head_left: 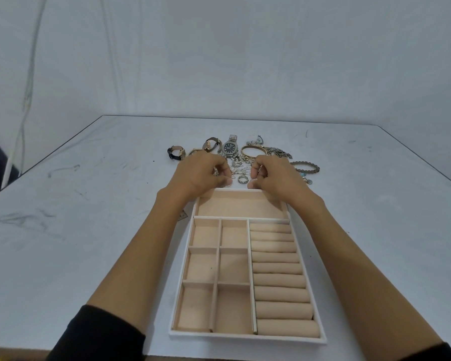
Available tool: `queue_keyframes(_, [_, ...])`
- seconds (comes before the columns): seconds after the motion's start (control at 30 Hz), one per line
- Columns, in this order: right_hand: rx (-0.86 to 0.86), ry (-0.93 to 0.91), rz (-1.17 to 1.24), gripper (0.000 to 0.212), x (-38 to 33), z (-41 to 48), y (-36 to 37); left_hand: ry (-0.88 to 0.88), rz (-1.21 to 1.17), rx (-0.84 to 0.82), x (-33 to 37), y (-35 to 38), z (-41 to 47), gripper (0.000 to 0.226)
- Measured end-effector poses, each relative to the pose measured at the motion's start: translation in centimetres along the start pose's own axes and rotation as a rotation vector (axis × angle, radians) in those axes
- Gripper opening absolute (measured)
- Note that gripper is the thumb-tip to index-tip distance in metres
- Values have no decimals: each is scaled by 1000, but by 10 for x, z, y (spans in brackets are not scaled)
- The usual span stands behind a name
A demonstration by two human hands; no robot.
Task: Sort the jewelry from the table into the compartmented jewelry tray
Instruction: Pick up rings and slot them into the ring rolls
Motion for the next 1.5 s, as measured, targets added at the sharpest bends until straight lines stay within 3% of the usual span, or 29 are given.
queue_keyframes(0.13, [88,-27,92,21,-11,0,-19,-34,-48,87,7,-17,-3,5])
queue_keyframes(0.23, [162,33,369,17,-16,-10,-47,-50,-166,164,18,-35,-12,7])
queue_keyframes(0.37, [86,67,610,16,-21,-38,-63,-36,-290,207,33,-46,-31,8])
queue_keyframes(0.57, [-61,66,491,18,-18,-75,-59,-30,-295,207,47,-46,-53,4])
queue_keyframes(1.07, [-83,42,351,16,-14,-102,-65,6,-153,223,63,-47,-78,4])
queue_keyframes(1.5, [-109,82,414,3,-4,-105,-71,30,-156,221,67,-49,-79,5])
Point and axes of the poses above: each hand's wrist, its own z-axis towards the middle knuckle, its own y-axis out of the palm, x = y × z, the point moved 10 cm from there along z, towards the middle knuckle, and after that the axes turned 13 degrees about x, right-handed, at the moved point
